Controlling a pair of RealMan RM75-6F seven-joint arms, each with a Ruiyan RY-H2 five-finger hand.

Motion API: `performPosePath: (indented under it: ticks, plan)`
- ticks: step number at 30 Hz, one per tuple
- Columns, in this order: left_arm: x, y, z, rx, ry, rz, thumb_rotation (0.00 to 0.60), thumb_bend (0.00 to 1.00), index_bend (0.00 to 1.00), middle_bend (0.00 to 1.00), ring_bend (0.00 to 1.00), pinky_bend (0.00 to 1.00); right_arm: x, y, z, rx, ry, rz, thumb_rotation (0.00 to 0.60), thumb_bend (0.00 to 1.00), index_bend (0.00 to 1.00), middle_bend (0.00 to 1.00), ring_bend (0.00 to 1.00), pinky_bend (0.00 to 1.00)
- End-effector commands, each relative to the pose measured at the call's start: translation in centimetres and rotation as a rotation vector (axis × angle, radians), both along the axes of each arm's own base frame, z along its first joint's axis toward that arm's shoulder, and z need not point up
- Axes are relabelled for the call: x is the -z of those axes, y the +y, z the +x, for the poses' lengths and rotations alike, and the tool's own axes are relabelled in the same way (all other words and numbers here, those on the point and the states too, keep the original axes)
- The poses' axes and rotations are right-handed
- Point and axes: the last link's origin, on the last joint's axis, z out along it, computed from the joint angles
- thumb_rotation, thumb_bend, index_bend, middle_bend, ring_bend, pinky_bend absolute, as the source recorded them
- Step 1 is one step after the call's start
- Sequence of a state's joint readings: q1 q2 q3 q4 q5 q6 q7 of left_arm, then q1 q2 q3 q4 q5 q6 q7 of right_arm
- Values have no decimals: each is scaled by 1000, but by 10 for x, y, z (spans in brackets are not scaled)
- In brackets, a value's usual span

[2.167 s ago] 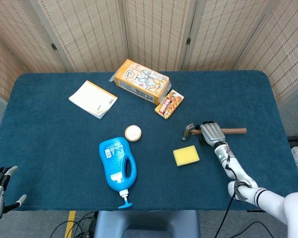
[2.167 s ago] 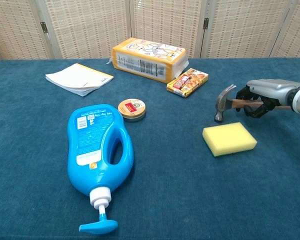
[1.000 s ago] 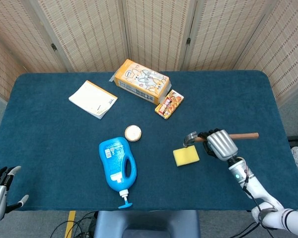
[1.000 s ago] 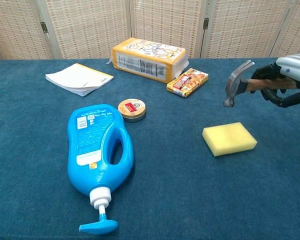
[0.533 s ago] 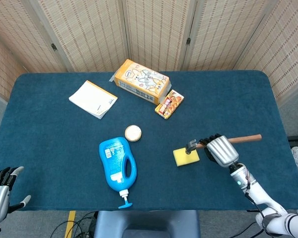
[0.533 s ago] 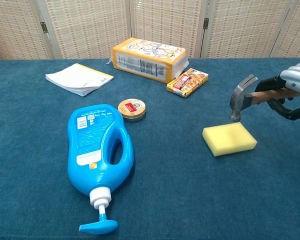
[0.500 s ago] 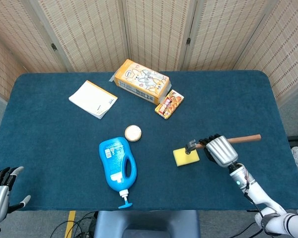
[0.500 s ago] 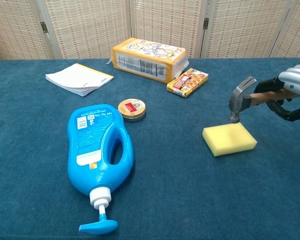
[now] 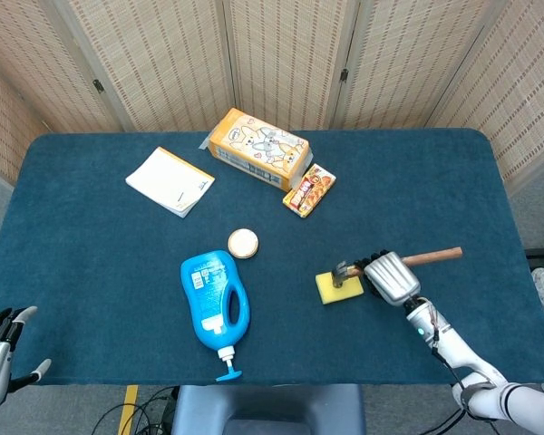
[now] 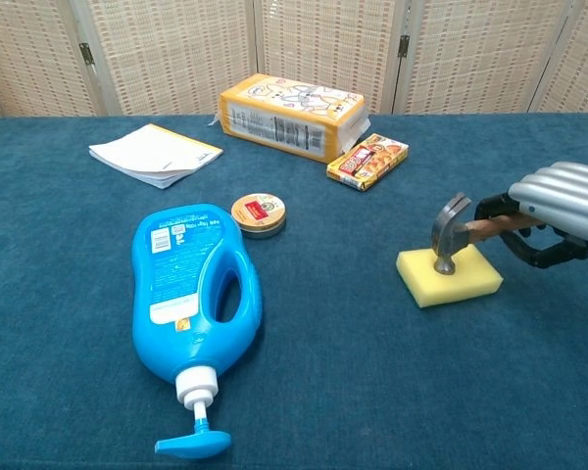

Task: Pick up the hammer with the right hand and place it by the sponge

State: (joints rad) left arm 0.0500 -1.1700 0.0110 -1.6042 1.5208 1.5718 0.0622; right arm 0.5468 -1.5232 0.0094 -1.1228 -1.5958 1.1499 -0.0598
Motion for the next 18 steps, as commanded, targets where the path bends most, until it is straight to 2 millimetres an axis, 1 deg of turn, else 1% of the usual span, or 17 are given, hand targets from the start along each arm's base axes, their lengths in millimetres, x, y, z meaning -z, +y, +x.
performPosePath:
  ticks: [1,4,6,12,16,18]
  plan:
    - [0,0,0,0,0,1,600,209,173,199,120,144,-17,-4,15,-18,-109,-43,600,695,722,790,619,724]
    - [0,0,0,-1,0,2,600,209,173,199,120,144,-23,-3,17,-26,-124,-51,600,695,722,794,619,724]
    - [0,0,1,0,0,0,600,209,173,199,120,144,-22,-2,17,-32,-112,-50,600,695,722,794,619,724]
    - [1,0,1,0,1,-3,600,209,173,200,120,144,-4,0,5,-27,-15,-19,600,695,722,792,619,724]
    - [0,-1,0,-5,2,-2,600,209,173,199,120,144,9,1,-9,-25,90,9,600,695,722,788,619,724]
    - [0,-2,-1,-8,3,-4,600,209,174,199,120,144,11,0,-14,-22,120,12,600,696,722,787,619,724]
